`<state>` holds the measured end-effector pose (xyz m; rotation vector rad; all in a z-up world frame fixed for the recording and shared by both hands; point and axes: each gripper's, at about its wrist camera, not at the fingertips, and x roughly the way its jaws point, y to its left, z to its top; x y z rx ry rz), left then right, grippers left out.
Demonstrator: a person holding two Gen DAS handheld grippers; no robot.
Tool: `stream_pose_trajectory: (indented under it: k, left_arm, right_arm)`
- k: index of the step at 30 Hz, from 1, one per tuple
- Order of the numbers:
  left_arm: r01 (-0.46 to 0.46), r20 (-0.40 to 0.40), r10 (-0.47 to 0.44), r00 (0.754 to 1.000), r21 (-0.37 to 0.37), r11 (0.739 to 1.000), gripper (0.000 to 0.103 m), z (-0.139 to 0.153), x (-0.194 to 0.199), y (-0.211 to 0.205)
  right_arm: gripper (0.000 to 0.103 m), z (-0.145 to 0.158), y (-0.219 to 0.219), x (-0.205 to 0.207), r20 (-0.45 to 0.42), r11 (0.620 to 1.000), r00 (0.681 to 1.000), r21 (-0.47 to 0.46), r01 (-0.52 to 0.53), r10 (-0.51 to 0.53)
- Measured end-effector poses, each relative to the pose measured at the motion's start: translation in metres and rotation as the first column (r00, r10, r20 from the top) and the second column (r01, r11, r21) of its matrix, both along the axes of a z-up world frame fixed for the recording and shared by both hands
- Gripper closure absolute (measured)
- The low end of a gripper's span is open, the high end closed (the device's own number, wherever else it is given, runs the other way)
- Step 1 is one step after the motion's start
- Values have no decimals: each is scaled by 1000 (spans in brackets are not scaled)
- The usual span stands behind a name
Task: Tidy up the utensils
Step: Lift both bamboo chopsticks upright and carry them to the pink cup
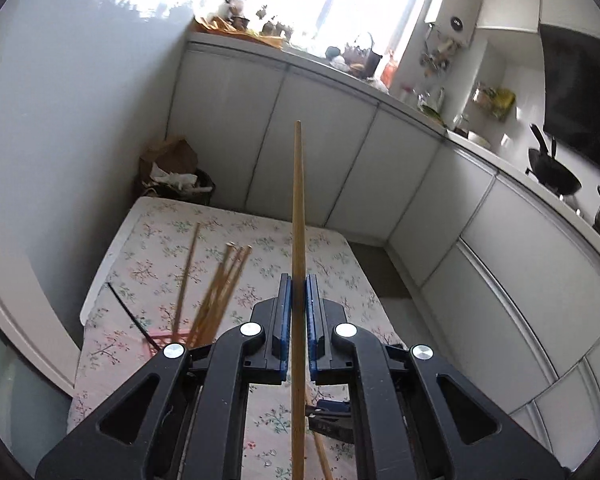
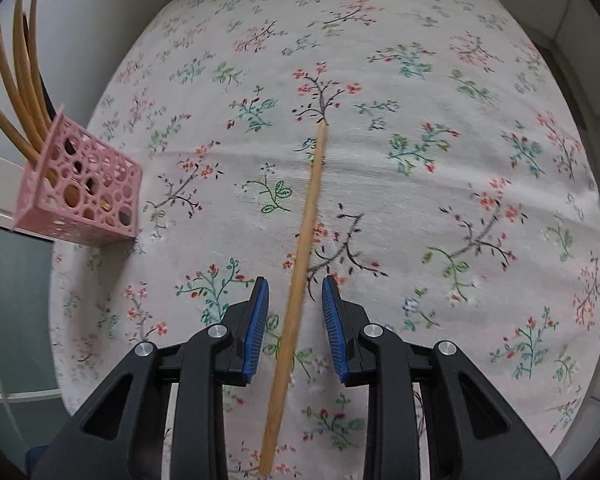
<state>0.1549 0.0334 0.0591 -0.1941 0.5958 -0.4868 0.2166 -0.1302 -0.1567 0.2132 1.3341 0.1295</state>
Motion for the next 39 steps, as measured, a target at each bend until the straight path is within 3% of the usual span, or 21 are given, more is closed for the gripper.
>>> stream_pose_trajectory:
  k: [2, 5, 11, 17, 25, 30, 39]
  left_arm:
    - [-11, 11, 11, 1000, -3, 1000, 97, 1, 1, 4]
    - [-26, 17, 26, 1000, -5, 1000, 97, -1, 2, 12]
    - [-65, 41, 66, 997, -25, 998, 97, -3, 6, 30]
    - [-99, 59, 101, 993, -30, 995, 97, -10, 12, 40]
    - [-121, 95, 123, 988, -27, 992, 97, -15, 15, 42]
    - [-142, 163, 145, 976, -33, 989, 97, -24, 22, 45]
    - [-200, 271, 175, 946, 65, 978, 97, -68, 49, 39]
  right_arm:
    - [95, 0, 9, 2, 14, 998, 1000, -58, -13, 14]
    - [96, 8, 19, 1, 53, 998, 998, -62, -14, 17]
    - [96, 76, 4, -12, 298, 998, 954, 57, 19, -35]
    - [96, 110, -20, -28, 467, 990, 879, 139, 37, -99]
    - [96, 159, -28, -53, 672, 978, 730, 209, -23, -126]
    - [96, 170, -27, -62, 731, 974, 665, 227, -29, -150]
    - [96, 169, -21, -64, 745, 975, 654, 217, -51, -132]
